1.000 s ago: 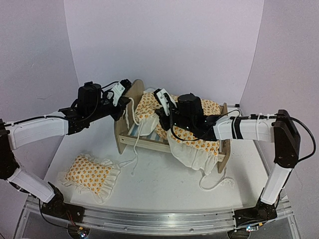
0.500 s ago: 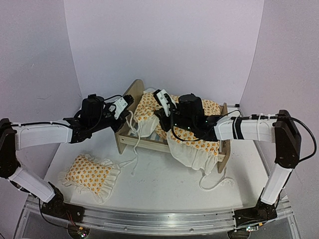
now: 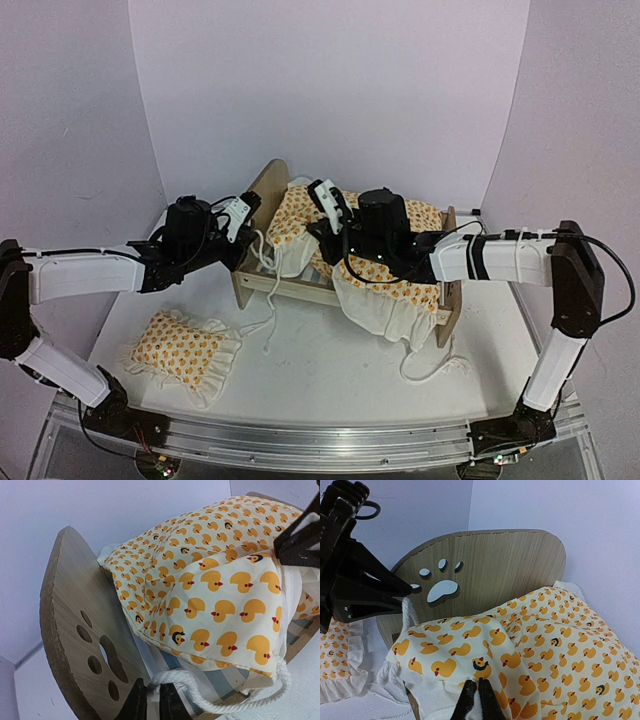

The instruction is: Set up the pet bed

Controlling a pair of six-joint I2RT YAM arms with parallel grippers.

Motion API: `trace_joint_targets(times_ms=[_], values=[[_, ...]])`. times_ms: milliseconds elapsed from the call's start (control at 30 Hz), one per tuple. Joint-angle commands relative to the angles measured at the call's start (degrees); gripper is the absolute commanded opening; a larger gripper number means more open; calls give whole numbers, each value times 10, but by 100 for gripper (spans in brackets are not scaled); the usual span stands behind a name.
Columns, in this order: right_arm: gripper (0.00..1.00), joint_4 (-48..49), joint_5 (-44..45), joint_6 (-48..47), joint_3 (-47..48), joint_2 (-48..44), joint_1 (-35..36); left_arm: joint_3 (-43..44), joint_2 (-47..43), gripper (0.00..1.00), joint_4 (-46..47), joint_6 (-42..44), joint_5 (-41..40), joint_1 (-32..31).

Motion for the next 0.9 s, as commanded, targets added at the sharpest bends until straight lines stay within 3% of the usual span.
trace_joint_targets(times_ms=[0,267,467,867], values=[[0,16,33,35,16,-27,-3,45,-17,2,-46,-59,-6,4],[0,16,26,35,14,-29,-2,118,-22,0,-57,34,-6,-7],[0,16,17,31,12,-29,-2,163,-14,0,-110,97,-60,-27],[0,16,14,26,7,-30,-2,138,43,0,-144,137,-160,-55]])
